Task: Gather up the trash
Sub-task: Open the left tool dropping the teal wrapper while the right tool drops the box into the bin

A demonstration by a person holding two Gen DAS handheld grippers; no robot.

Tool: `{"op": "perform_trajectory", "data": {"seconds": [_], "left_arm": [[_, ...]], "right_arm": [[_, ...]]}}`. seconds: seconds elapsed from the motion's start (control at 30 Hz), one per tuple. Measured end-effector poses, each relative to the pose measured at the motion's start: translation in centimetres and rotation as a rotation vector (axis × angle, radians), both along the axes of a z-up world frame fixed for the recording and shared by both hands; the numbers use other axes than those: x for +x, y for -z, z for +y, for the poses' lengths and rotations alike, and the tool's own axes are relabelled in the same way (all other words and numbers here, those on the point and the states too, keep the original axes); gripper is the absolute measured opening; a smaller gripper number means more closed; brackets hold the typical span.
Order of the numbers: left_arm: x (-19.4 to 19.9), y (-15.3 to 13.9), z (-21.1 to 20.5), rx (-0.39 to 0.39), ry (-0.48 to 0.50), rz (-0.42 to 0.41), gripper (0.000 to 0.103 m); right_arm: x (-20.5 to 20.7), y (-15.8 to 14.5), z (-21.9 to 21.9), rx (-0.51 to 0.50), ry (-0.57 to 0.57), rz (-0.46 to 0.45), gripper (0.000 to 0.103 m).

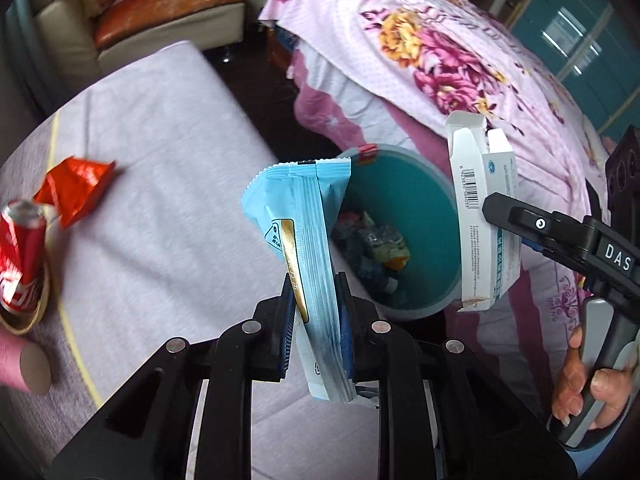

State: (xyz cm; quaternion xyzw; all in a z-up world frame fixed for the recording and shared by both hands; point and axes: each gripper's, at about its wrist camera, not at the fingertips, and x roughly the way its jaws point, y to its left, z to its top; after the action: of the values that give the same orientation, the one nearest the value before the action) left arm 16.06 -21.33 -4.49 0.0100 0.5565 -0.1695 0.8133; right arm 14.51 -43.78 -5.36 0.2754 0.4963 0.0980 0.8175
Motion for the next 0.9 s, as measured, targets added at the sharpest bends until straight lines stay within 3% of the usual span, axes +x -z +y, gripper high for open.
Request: {"op": "perform_trajectory", "data": {"seconds": [0.5,0.6,0.7,0.77,0.83,0.9], "left_arm": [[3.4,1.4,-6.1,0.002,0.091,0.024,0.021],[3.7,1.8,-6.7,0.004,0.100,0.030,0.025],[3.9,2.2,-7.0,0.006,0.102,0.029,0.033],[4.1,2.4,-7.0,0.009,0.098,0.028,0.062],[4.0,2.3,-6.7,0.015,0.085,0.006,0.078],[4.0,2.2,-6.5,0.019,0.082,0.001,0.080]], "right_arm": [[1.2,2.5,-4.9,-0.007,0.077,0.062,0.067],[1.2,2.6,-5.4,-0.014,0.085,0.066,0.067],[1.3,2.5,-5.5,-0.023,0.090,0.069,0.067],[1.4,2.5,-5.7,-0.029,0.091,0.073,0.067],[1.5,2.5,-5.7,-0.032,0.091,0.076,0.067],[1.6,2.5,-5.6,-0.037,0.089,0.080,0.068]]}}
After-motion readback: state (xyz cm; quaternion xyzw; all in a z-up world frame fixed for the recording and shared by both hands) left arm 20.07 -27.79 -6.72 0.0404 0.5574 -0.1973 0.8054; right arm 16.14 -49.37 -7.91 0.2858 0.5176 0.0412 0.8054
